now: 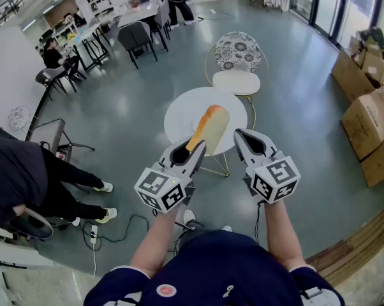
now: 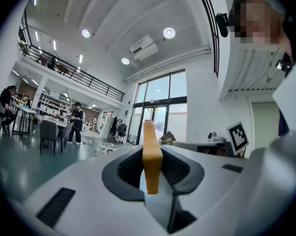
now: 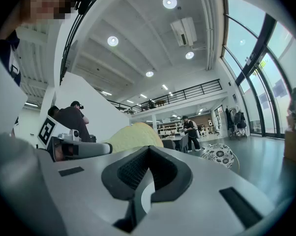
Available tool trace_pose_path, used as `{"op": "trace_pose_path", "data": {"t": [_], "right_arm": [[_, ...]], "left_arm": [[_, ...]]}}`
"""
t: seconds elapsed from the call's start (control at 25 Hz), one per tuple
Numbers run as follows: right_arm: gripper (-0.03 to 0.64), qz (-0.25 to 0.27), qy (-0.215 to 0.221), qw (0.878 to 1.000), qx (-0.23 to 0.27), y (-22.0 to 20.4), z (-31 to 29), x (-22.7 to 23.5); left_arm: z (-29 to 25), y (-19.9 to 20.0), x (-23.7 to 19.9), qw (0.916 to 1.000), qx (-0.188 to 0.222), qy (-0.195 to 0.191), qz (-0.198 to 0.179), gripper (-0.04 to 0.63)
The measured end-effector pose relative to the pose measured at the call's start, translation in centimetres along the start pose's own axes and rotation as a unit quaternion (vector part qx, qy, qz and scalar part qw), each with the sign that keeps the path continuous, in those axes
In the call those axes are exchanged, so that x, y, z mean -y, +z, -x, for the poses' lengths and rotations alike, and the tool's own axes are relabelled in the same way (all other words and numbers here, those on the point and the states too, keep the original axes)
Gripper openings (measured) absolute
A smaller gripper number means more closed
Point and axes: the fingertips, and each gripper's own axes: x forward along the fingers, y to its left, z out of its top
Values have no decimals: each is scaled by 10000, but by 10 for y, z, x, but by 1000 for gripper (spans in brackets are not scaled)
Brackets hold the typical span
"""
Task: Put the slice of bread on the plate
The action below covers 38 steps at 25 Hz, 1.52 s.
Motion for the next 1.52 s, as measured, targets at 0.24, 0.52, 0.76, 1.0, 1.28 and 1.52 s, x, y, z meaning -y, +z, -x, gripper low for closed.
{"op": "trace_pose_path", "data": {"t": [0.24,0.52,0.76,1.0,1.28,1.52], "right_arm": [[5,-86,43,10000,-9,-4,0,1],[5,-110,116,9999,-19,-5,-2,2],[5,-113,201,9997,13,-4,1,3],[5,-162,191,9997,49,-3,0,9],[5,-133,141,9998,-8,-6,-14,12],[5,-63,27,9999,-124,-11,-36,28]], "left_arm": [[-2,-3,1,10000,12,-12,-12,92],[-6,-5,0,10000,-24,-2,-19,92],[-9,-7,1,10000,-60,55,-39,92],[-10,-8,-2,9999,-94,125,-30,92],[-15,-12,-22,9999,-104,115,74,94],[-36,-19,-49,9997,-135,1,188,92]]}}
